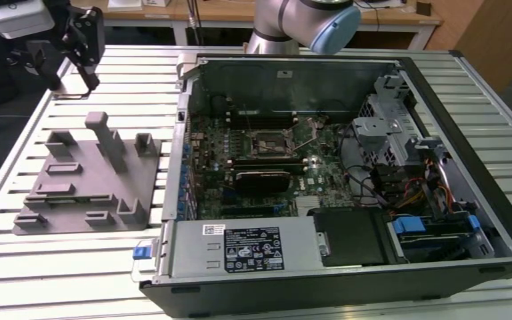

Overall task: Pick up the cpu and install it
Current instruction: 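Pick up the cpu and move it towards the insertion slot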

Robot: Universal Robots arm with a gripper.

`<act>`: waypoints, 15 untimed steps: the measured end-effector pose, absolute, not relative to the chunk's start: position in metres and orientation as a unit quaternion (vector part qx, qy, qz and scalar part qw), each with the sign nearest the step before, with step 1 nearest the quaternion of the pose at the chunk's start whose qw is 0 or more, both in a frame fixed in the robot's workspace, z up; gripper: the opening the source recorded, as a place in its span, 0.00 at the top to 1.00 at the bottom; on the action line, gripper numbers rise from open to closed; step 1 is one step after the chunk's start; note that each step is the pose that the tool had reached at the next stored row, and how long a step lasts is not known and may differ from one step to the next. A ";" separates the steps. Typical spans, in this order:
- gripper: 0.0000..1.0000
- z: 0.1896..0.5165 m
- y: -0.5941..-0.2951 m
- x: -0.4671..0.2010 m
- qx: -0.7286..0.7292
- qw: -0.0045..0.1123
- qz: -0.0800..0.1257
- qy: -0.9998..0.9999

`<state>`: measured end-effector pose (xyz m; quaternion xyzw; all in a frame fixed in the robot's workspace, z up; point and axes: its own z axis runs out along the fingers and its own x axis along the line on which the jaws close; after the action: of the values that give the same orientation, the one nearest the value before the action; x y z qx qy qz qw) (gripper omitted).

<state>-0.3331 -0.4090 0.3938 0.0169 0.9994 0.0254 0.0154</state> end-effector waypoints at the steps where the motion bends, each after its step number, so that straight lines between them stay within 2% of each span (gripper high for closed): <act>1: 0.47 0.394 -0.409 -0.333 0.017 0.015 0.025 0.999; 15: 0.47 0.394 -0.409 -0.329 0.017 0.015 0.025 0.999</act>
<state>-0.3289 -0.4090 0.3938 0.0169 0.9994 0.0254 0.0154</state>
